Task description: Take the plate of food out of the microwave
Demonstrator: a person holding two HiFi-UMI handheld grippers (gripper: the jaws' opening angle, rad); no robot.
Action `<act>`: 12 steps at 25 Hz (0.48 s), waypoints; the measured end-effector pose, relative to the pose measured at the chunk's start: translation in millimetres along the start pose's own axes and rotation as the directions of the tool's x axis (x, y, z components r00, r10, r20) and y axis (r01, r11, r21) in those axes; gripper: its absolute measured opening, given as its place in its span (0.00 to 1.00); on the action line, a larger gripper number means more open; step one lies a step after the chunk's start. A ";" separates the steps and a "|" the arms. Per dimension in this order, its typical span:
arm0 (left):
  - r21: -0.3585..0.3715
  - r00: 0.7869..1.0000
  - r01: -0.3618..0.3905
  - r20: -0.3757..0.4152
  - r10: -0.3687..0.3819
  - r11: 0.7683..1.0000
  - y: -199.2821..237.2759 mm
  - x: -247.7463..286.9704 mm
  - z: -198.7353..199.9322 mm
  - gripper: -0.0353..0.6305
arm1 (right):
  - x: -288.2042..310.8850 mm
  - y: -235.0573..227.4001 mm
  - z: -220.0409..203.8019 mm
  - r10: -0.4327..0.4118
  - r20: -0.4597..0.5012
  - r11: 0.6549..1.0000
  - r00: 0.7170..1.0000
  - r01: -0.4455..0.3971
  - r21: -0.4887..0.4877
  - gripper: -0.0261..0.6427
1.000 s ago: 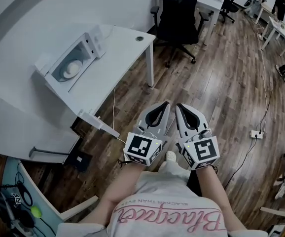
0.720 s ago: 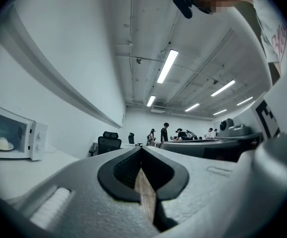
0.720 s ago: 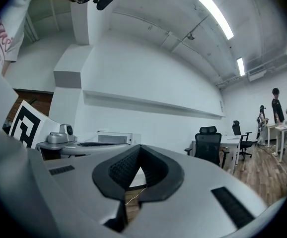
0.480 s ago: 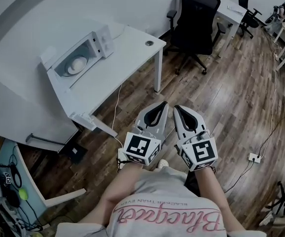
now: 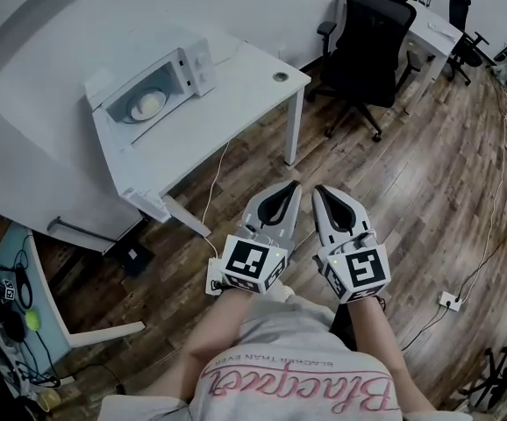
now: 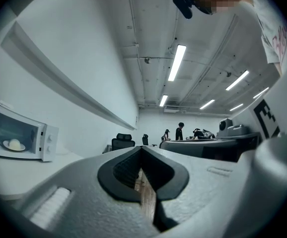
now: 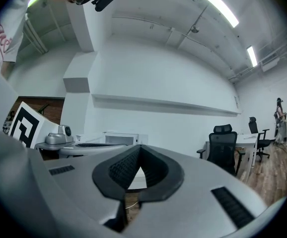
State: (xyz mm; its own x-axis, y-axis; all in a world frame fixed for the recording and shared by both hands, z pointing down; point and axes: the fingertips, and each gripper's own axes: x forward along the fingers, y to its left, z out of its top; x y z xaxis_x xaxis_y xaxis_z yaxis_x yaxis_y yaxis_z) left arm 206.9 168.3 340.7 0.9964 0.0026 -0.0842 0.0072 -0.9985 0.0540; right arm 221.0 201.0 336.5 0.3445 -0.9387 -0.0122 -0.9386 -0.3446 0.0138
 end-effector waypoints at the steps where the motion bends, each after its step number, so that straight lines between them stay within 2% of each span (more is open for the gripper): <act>1: 0.001 1.000 -0.006 -0.002 0.006 1.000 0.5 -0.7 -0.6 0.06 | 0.6 0.8 -0.8 0.007 0.000 1.000 1.000 -0.007 0.000 0.06; 12: 0.026 0.997 -0.072 -0.011 0.073 0.997 20.5 -10.9 -4.1 0.06 | 19.5 15.0 -8.7 0.078 0.009 0.997 0.997 -0.078 0.023 0.06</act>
State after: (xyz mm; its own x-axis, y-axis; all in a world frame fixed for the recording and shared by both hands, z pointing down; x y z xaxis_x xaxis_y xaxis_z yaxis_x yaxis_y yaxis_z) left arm 196.6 148.1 346.8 0.9952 -0.0695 -0.0696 -0.0672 -0.9971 0.0343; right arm 213.7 177.4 345.2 0.2701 -0.9626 -0.0205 -0.9628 -0.2700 -0.0081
